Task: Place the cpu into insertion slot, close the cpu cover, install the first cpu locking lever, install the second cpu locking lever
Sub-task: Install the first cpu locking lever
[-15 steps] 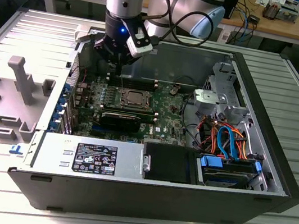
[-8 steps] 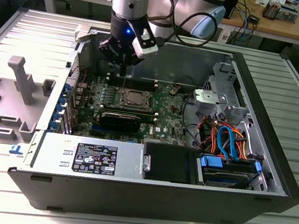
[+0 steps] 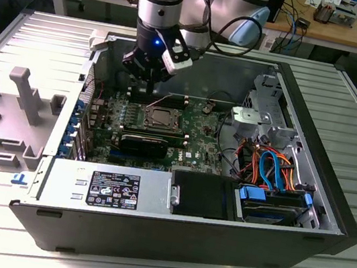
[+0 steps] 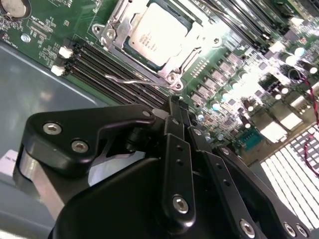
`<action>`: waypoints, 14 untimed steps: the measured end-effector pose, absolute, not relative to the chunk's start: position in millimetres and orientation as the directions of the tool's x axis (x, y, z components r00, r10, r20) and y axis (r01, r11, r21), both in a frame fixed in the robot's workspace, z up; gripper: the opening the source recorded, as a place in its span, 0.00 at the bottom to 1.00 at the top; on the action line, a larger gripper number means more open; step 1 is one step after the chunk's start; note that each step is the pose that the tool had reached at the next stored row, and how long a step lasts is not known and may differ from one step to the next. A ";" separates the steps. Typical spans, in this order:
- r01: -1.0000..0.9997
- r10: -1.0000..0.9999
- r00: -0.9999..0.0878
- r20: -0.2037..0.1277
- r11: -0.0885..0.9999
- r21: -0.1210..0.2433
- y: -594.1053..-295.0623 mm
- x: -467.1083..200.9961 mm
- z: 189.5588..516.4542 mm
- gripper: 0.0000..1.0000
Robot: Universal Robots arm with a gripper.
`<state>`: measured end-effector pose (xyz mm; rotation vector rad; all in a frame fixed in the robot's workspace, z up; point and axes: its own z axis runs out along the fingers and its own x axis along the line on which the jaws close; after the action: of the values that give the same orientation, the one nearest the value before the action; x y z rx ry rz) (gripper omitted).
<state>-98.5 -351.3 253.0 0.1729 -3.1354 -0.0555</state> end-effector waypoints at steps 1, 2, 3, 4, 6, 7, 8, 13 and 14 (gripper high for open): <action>-0.110 -0.110 -0.994 -0.001 0.993 0.035 -351.3 -96.7 251.5 0.11; -0.110 -0.110 -0.994 -0.001 0.993 0.035 -351.3 -95.7 250.5 0.11; -0.110 -0.110 -0.994 -0.001 0.993 0.035 -351.3 -94.9 248.5 0.11; -0.110 -0.110 -0.994 -0.001 0.993 0.035 -351.3 -94.7 247.3 0.11; -0.116 -0.116 -0.993 -0.001 0.993 0.035 -351.3 -94.0 244.7 0.11; -0.116 -0.116 -0.993 -0.001 0.993 0.035 -351.3 -93.0 243.1 0.11; -0.116 -0.116 -0.993 -0.001 0.993 0.035 -351.2 -91.8 242.2 0.11; -0.116 -0.116 -0.993 -0.001 0.993 0.035 -350.0 -88.0 234.5 0.11; -0.116 -0.116 -0.993 -0.001 0.993 0.035 -349.3 -88.0 233.4 0.11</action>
<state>-88.0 -349.3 233.4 0.1830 -3.1346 -0.0553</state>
